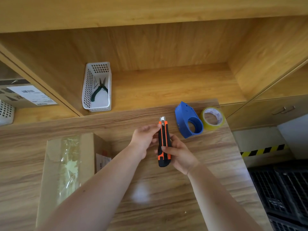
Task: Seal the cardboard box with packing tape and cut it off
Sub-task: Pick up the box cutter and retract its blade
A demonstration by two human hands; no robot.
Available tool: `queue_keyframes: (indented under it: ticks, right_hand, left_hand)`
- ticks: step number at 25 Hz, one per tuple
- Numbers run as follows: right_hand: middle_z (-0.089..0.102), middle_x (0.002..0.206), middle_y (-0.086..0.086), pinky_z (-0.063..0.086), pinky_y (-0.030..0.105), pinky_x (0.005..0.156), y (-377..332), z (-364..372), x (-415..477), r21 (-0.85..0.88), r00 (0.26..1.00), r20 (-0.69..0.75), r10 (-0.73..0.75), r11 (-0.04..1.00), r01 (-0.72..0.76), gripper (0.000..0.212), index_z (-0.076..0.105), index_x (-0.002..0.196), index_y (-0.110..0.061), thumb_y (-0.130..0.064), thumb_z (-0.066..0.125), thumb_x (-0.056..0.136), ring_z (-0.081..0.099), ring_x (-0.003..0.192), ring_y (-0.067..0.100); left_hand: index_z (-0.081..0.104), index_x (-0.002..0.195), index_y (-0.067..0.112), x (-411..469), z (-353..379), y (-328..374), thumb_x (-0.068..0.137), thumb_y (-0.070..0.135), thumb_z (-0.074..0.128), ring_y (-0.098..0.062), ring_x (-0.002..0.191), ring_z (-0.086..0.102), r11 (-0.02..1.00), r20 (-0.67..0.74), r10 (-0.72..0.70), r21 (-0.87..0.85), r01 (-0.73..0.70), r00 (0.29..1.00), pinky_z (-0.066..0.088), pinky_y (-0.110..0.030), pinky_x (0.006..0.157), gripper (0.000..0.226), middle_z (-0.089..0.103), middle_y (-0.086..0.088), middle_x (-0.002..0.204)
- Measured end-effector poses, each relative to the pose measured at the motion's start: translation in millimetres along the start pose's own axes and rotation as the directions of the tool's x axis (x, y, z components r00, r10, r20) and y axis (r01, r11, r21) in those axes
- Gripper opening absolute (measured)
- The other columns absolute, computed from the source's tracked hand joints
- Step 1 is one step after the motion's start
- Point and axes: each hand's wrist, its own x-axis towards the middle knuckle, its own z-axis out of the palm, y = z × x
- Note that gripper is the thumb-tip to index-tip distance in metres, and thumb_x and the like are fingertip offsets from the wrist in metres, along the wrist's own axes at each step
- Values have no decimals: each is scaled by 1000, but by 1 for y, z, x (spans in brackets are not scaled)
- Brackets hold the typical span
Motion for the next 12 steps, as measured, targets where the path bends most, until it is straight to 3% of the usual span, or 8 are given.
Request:
queue_keyframes:
  ticks: [4, 6, 9, 12]
  right_hand:
    - [69, 105, 13, 55, 39, 82, -4, -5, 8, -37, 997, -70, -42, 999, 40, 44, 45, 122, -9, -2, 63, 82, 67, 90, 28]
    - [68, 110, 19, 51, 48, 88, -3, -9, 10, -112, 985, -155, -78, 992, 61, 41, 48, 123, -6, -4, 65, 86, 66, 96, 34]
    - [69, 110, 23, 56, 49, 86, 1, -15, 9, -106, 949, -304, -83, 993, 53, 32, 53, 119, -3, -2, 63, 89, 68, 96, 39]
    - [71, 104, 22, 59, 39, 81, 10, -20, 11, -109, 890, -444, -102, 992, 59, 26, 58, 111, -1, 1, 66, 86, 71, 94, 33]
  left_hand:
    - [70, 94, 18, 8, 15, 1, 87, 26, 72, -9, 37, 56, 999, -22, 0, 32, 1, 1000, 36, -25, 39, 10, 70, 1, 58]
    - [71, 97, 16, 17, 19, 3, 86, 25, 72, -11, 43, 61, 1000, -49, -18, -7, 17, 999, 39, -25, 38, 14, 71, -1, 63]
    - [70, 105, 11, 37, 25, 8, 87, 21, 72, -18, 67, 70, 995, -66, -15, -99, 9, 998, 58, -35, 60, 21, 73, -6, 83]
    - [72, 100, 13, 62, 31, 9, 87, 19, 72, -20, 83, 71, 994, -109, 1, -109, -13, 994, 58, -44, 87, 14, 74, -7, 92]
